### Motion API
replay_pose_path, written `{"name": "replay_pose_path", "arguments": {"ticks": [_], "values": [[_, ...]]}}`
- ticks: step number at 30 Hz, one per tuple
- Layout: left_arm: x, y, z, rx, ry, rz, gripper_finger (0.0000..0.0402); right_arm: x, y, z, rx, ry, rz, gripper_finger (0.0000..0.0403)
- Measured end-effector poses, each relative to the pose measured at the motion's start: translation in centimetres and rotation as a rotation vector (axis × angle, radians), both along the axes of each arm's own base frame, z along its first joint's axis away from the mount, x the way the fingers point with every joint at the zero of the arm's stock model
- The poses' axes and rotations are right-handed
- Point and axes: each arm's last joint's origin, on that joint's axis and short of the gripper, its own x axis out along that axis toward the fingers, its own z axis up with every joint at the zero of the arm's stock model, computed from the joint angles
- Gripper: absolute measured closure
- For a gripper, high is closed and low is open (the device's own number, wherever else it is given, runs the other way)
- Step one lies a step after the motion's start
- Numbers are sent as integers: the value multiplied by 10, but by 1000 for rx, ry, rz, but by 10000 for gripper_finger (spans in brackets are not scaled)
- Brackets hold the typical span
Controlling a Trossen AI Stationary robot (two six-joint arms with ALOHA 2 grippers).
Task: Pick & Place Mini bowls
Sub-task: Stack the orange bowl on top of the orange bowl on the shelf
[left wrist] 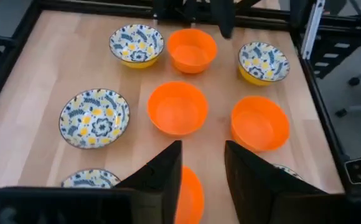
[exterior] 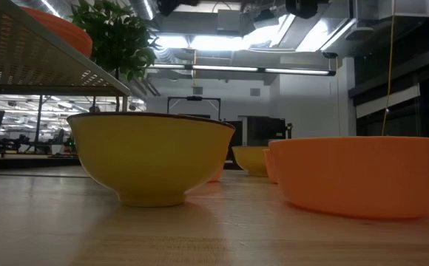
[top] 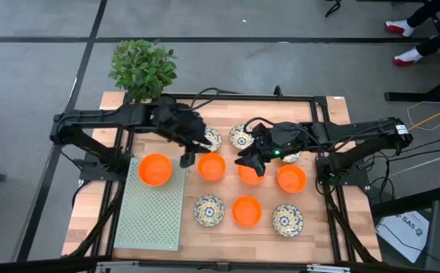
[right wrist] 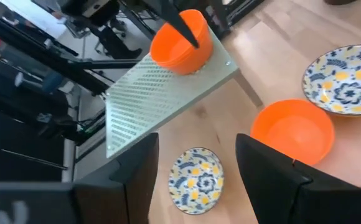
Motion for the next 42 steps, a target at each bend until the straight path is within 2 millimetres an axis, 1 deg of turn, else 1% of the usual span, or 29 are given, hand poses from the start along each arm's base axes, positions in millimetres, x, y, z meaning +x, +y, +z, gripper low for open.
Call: {"name": "replay_pose_path", "arguments": {"ticks": [2, 8, 12, 16, 21, 25, 28, 32, 35, 37, 40, 42], "values": [[5, 3, 0, 24, 46, -12, 288, -1, 0, -2, -4, 19, 1, 190], [29, 8, 9, 118, 88, -56, 288, -6, -1, -11, 6, 135, -3, 190], [43, 9, 6, 169, 104, -104, 288, -11, 0, -18, -2, 220, -2, 190], [56, 14, -7, 212, 148, -98, 288, -16, -1, -25, -23, 307, -13, 190], [72, 17, -30, 227, 232, -87, 288, -19, -2, -37, -57, 383, -22, 190], [80, 18, -46, 248, 298, -131, 288, -20, -1, -47, -76, 414, -9, 190], [85, 19, -58, 255, 348, -127, 288, -20, -1, -52, -103, 429, 14, 190], [91, 22, -66, 314, 381, -76, 288, -24, 0, -55, -156, 466, 37, 190], [94, 26, -74, 334, 416, -9, 288, -25, 0, -57, -229, 482, 2, 190], [95, 29, -76, 313, 426, 16, 288, -25, -1, -56, -265, 480, -24, 190], [94, 27, -79, 294, 441, 5, 288, -25, -1, -56, -267, 480, -26, 190], [95, 23, -81, 332, 439, -47, 288, -26, 0, -56, -275, 480, -3, 190]]}}
